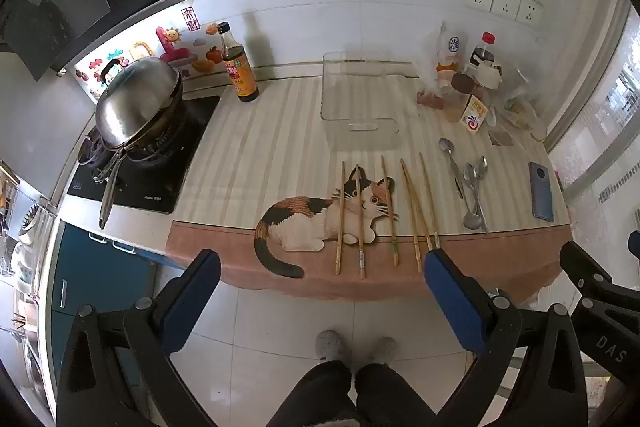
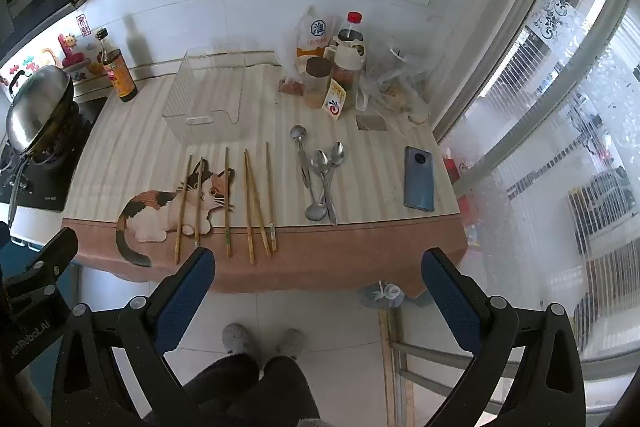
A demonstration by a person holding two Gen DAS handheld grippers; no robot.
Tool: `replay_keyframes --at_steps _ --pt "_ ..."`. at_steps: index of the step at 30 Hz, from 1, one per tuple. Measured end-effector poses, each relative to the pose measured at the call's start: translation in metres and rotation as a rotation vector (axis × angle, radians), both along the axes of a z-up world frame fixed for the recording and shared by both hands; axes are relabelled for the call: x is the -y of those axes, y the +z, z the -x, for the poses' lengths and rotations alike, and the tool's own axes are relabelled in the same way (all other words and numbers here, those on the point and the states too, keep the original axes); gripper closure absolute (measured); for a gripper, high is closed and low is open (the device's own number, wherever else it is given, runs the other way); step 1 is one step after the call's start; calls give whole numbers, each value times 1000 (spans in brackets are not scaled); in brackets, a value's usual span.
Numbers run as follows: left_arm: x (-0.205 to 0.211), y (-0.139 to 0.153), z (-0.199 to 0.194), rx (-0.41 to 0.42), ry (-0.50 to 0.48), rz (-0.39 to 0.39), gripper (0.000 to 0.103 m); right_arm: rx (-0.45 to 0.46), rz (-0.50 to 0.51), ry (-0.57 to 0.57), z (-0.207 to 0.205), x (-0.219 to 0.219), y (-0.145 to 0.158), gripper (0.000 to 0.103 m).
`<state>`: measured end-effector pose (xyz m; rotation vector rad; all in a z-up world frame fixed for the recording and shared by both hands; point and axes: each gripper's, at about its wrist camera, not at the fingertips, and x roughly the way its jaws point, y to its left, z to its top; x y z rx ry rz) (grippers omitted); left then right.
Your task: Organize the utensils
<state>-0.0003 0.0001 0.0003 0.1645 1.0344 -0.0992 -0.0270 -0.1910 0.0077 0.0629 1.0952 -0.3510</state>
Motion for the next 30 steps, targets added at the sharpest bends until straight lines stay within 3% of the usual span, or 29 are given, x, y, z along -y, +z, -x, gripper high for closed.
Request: replay_keyframes --at_steps 30 --pt "4 4 1 0 -3 1 0 14 9 -9 7 2 13 0"
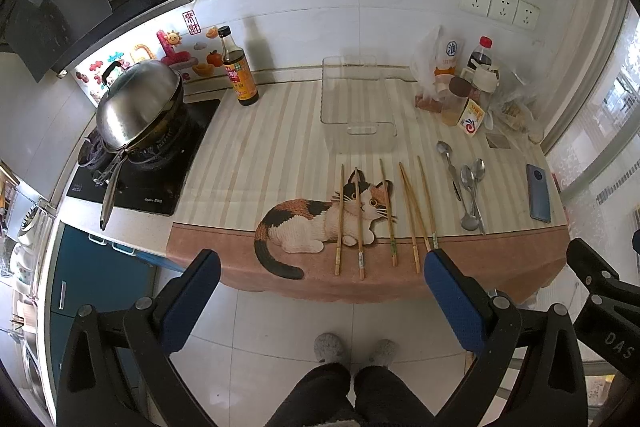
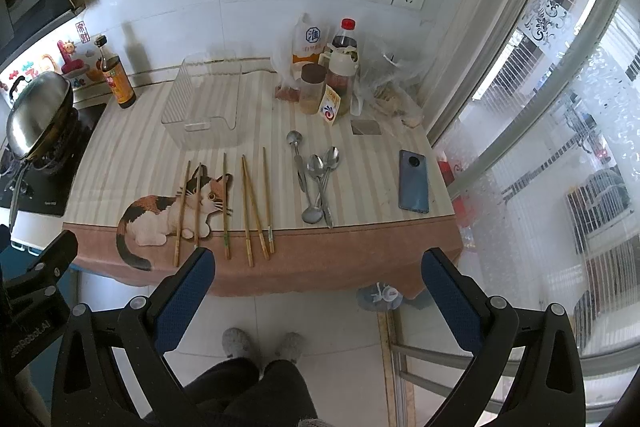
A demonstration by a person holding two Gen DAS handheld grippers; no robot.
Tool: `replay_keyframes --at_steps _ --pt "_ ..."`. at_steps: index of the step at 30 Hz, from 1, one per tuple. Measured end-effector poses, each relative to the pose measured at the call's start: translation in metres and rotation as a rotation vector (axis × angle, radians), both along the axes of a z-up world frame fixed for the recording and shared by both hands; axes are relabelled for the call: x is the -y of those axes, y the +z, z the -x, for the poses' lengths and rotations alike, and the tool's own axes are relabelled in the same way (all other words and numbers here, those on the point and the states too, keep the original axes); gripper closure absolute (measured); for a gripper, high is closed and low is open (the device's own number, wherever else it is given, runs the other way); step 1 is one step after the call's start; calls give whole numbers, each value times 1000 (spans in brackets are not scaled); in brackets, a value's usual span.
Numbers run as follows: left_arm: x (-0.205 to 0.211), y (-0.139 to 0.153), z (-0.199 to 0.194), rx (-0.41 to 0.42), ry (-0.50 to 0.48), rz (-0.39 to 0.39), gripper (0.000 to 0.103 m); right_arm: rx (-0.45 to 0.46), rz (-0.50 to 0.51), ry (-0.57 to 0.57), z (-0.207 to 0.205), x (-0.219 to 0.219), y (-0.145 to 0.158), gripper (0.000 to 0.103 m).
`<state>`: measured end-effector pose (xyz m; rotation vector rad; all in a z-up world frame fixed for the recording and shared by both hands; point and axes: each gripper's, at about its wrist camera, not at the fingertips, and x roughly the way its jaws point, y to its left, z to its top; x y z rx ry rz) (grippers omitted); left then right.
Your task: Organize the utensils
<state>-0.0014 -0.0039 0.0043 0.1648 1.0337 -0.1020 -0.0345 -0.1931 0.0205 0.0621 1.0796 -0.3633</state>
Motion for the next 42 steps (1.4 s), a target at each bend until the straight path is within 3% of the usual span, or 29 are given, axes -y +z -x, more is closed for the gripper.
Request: replay_keyframes --at_steps 42 --pt "5 16 -4 12 -8 5 0 14 -1 0 1 -4 5 0"
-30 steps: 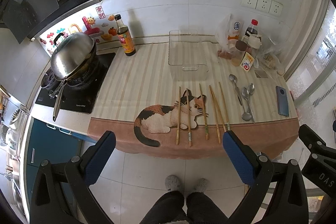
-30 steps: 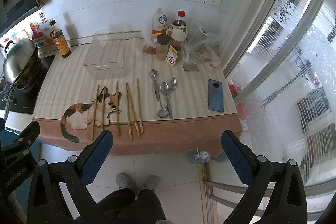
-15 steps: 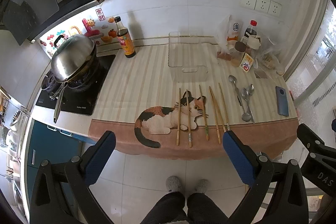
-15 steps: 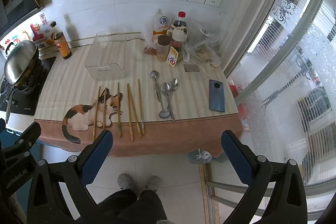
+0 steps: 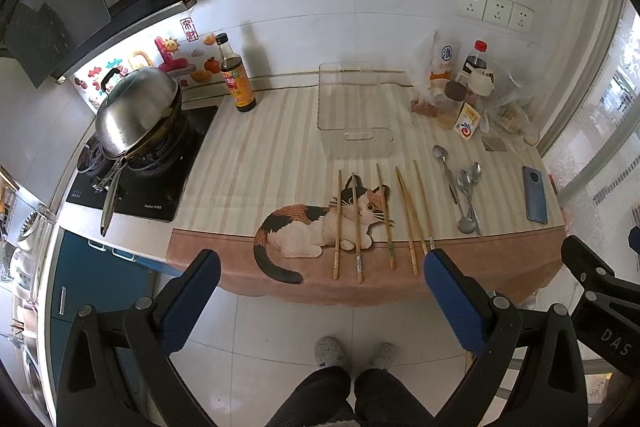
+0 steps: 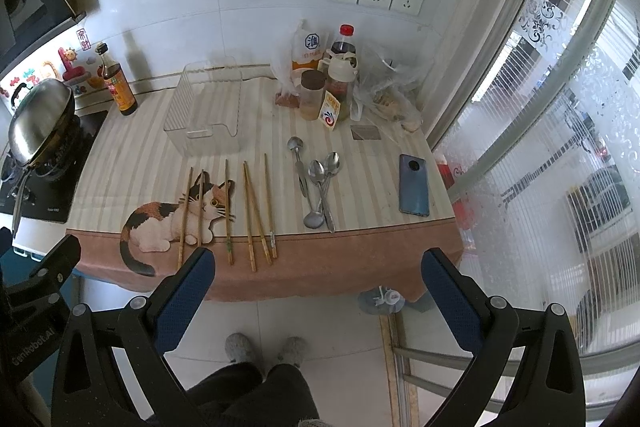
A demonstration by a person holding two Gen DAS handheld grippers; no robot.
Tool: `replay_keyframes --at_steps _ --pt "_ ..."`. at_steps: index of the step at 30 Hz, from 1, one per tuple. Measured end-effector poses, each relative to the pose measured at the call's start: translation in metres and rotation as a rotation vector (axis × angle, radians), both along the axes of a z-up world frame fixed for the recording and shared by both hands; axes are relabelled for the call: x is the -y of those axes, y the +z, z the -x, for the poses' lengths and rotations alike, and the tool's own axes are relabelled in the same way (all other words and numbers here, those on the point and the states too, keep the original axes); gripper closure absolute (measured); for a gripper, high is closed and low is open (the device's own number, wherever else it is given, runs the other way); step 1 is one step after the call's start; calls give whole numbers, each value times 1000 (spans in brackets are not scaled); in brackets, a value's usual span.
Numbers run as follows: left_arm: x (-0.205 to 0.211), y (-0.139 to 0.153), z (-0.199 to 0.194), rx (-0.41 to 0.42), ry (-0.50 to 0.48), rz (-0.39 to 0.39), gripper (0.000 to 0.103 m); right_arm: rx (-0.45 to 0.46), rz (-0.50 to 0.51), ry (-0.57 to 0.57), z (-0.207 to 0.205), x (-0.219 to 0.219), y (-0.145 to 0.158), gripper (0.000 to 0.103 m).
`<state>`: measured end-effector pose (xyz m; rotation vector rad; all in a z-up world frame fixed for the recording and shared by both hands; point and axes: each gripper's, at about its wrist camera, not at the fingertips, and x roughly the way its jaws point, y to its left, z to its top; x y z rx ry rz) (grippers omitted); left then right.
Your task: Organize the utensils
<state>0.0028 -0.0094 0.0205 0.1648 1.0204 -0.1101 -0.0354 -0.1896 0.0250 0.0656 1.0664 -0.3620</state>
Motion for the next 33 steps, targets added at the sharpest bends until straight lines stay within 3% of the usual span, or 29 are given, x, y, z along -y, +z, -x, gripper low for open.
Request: replay_keyframes --at_steps 25,33 --pt "6 2 -4 5 1 2 0 8 -6 -3 -6 1 -1 0" --pt "9 -9 -32 144 80 -53 0 80 -63 -1 -19 20 -18 0"
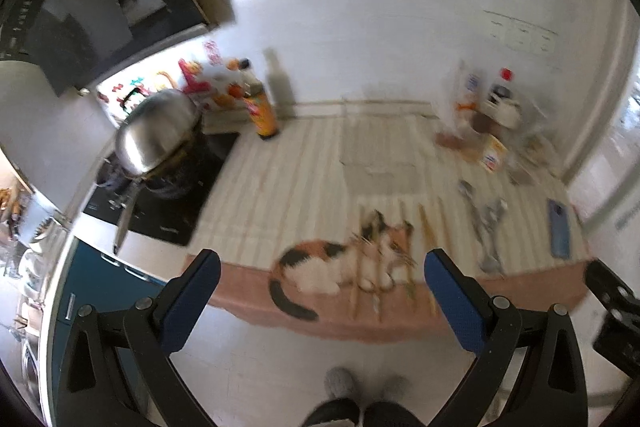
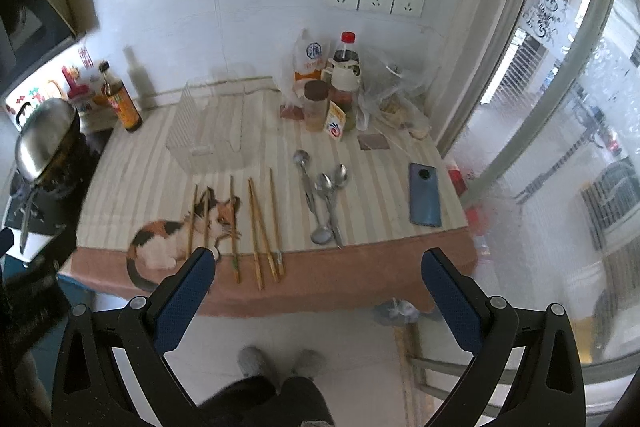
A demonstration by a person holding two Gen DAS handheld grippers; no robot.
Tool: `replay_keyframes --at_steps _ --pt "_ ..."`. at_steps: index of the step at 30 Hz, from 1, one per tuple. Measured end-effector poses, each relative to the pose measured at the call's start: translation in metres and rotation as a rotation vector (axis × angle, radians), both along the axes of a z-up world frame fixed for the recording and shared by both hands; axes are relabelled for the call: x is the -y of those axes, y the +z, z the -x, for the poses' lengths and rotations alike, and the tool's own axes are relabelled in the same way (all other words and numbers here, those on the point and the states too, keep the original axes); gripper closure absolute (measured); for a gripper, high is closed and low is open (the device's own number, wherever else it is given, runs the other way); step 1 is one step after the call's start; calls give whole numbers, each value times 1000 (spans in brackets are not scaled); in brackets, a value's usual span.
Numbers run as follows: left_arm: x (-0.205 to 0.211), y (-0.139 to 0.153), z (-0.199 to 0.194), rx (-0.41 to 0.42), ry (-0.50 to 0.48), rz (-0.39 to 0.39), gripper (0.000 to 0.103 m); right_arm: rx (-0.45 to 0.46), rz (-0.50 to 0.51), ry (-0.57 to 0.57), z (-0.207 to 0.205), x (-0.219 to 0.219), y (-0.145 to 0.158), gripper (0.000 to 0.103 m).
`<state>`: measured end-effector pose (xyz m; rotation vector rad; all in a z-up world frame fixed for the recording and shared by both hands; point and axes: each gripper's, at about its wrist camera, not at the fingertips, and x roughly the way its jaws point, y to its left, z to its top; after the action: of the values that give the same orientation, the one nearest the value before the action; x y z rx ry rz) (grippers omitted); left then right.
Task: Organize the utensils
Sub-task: 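Grasp one wooden chopstick with the left tool while the right tool grasps another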
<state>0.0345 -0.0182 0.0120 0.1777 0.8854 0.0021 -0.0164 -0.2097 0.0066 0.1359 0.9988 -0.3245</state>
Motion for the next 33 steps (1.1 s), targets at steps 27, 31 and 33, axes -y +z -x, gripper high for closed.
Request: replay_keyframes --at_steps 27,31,33 --pt "-18 -255 -170 -503 35 -15 12 -327 -150 32 -177 29 -230 65" --pt "-9 -294 -179 -622 -15 23 32 -372 -178 15 -190 33 -254 66" --pt "-2 -303 -179 -642 -46 16 45 -400 -203 8 -196 34 -267 66"
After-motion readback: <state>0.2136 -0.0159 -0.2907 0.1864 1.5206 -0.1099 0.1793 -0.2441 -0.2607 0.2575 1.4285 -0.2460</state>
